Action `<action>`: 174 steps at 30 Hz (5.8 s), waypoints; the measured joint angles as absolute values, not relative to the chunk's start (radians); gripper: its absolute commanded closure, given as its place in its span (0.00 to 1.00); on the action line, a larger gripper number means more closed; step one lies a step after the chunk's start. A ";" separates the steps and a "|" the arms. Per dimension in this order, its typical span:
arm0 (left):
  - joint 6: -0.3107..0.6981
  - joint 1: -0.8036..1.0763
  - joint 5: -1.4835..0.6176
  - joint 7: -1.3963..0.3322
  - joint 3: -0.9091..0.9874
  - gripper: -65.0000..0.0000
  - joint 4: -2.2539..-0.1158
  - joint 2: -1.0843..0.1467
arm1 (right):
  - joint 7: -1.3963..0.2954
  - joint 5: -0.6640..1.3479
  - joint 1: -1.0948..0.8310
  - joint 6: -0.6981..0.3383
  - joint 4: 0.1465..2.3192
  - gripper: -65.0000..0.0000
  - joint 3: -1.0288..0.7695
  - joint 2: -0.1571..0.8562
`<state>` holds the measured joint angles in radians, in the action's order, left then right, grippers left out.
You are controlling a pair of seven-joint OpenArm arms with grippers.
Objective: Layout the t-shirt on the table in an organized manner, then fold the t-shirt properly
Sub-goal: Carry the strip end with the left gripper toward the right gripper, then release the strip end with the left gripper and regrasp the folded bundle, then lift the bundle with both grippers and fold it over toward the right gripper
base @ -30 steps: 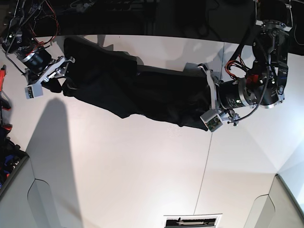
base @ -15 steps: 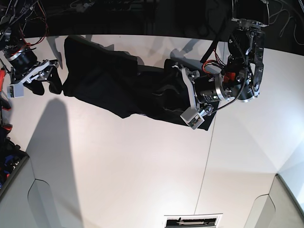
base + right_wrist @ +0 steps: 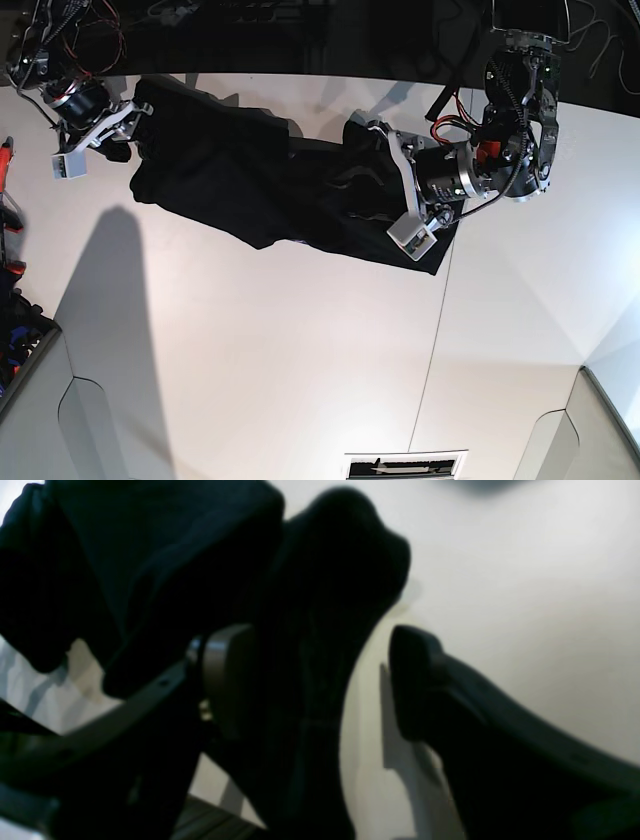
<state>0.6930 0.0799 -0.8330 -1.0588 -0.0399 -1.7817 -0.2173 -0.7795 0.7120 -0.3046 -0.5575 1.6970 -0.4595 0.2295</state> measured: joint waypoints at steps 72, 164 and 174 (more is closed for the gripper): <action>0.700 -0.110 -0.439 -0.731 -0.112 1.00 -1.309 -0.021 | -0.723 0.598 -0.236 -0.554 1.681 1.00 -0.530 0.191; 0.690 0.039 -0.730 -1.040 0.027 1.00 -1.444 -0.006 | -0.674 0.490 -0.120 -0.553 1.977 0.31 -0.045 0.188; 0.690 0.039 -0.897 -1.131 0.043 1.00 -1.525 -0.107 | -0.652 0.445 0.049 -0.495 1.828 1.00 -0.258 0.227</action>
